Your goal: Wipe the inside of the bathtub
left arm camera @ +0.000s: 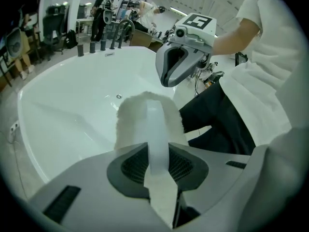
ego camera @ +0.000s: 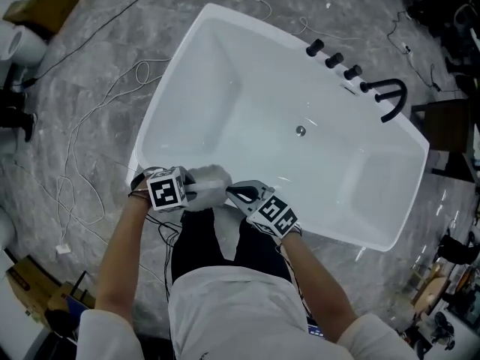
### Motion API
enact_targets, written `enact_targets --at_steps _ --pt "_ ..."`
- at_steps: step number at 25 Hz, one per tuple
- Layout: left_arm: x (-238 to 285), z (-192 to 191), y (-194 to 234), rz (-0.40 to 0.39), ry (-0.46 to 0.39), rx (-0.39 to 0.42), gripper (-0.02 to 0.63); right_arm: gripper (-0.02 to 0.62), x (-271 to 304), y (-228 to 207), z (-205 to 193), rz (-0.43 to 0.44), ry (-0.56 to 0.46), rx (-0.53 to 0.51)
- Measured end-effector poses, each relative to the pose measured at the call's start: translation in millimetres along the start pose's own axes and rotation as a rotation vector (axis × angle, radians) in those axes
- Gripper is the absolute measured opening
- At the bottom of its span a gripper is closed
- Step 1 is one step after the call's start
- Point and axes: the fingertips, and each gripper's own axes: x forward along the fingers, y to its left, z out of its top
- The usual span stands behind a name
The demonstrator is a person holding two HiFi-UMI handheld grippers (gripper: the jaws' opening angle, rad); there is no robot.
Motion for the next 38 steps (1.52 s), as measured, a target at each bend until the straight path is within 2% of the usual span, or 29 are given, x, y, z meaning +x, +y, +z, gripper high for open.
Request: enact_targets --at_steps 4,10,13,15,22,28,32,34,38 --pt "-11.6 45.1 -39.8 0.055 -0.097 -0.062 0.1 0.02 -62.9 13.9 1.7 -0.053 -0.078 0.009" --pt "-30.8 121.5 -85.5 0.208 -0.304 -0.164 0.1 0.02 -162.2 35.4 -1.7 -0.134 -0.226 -0.005" --pt "-35.3 152.2 -107.8 0.243 -0.411 -0.226 0.1 0.02 -208.1 38.4 -10.2 -0.171 -0.292 0.015" --pt "-38.5 170.1 -122.9 0.267 -0.462 -0.239 0.1 0.02 -234.4 40.3 -16.8 -0.196 -0.328 0.024" --pt "-53.0 221.1 -158.7 0.379 -0.617 -0.243 0.1 0.02 -293.9 37.6 -29.0 -0.285 -0.444 0.063" --pt "-59.2 248.5 -166.3 0.385 -0.686 -0.191 0.1 0.02 -309.6 33.9 -16.2 -0.371 -0.509 0.073" --pt "-79.0 264.0 -167.3 0.388 -0.792 -0.18 0.1 0.02 -323.4 37.8 -8.1 -0.454 -0.544 0.08" --pt "-92.1 266.5 -167.7 0.389 -0.834 -0.166 0.1 0.02 -330.7 42.4 -4.7 -0.503 -0.558 0.089" --pt "-110.9 259.7 -172.5 0.409 -0.857 -0.105 0.1 0.02 -348.4 64.3 1.1 -0.594 -0.605 0.122"
